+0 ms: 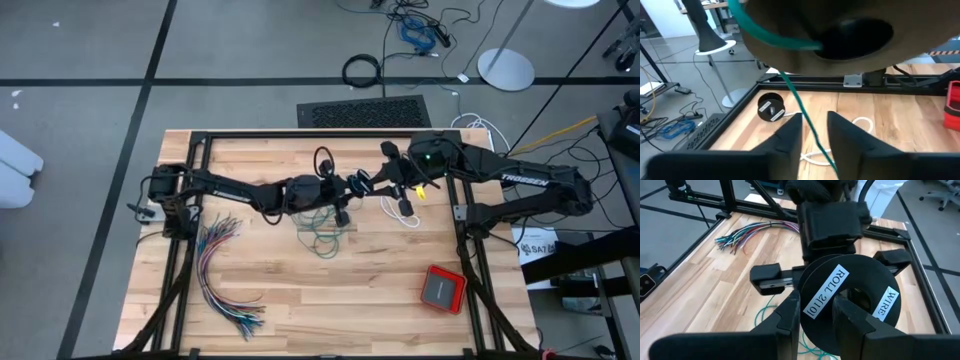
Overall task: Coil cords
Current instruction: Uncoil the green wire from the spool
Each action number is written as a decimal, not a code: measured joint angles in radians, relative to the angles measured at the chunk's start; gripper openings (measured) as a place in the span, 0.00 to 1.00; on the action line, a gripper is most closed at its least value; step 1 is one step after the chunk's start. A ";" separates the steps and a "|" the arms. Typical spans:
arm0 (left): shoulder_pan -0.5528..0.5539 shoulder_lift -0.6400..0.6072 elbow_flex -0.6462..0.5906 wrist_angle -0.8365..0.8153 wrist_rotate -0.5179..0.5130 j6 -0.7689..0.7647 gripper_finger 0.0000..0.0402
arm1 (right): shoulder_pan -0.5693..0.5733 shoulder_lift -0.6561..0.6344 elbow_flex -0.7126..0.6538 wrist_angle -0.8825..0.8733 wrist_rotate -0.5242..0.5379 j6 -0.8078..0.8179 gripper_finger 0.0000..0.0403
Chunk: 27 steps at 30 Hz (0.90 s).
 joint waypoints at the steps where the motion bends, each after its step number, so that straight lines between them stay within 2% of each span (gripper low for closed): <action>1: 0.002 0.000 0.000 -0.001 0.000 0.001 0.17 | 0.001 0.001 0.000 0.000 0.000 0.000 0.19; 5: 0.019 0.000 0.000 -0.030 -0.005 0.002 0.03 | 0.020 0.002 0.000 -0.007 -0.019 -0.011 0.19; 9: 0.039 -0.004 0.001 -0.065 -0.063 0.020 0.02 | 0.039 0.002 0.000 -0.054 -0.067 -0.016 0.19; 13: 0.043 -0.040 0.002 -0.101 -0.106 0.061 0.01 | 0.045 0.002 0.000 -0.156 -0.064 -0.018 0.19; 18: 0.037 -0.112 0.002 -0.152 -0.134 0.099 0.00 | 0.042 0.002 0.000 -0.224 0.090 -0.006 0.19; 23: 0.006 -0.143 0.002 -0.299 -0.145 0.100 0.00 | 0.018 0.002 0.000 -0.232 0.243 -0.007 0.19; 27: -0.017 -0.142 0.002 -0.436 -0.154 0.081 0.00 | -0.006 0.002 0.000 -0.184 0.270 -0.029 0.19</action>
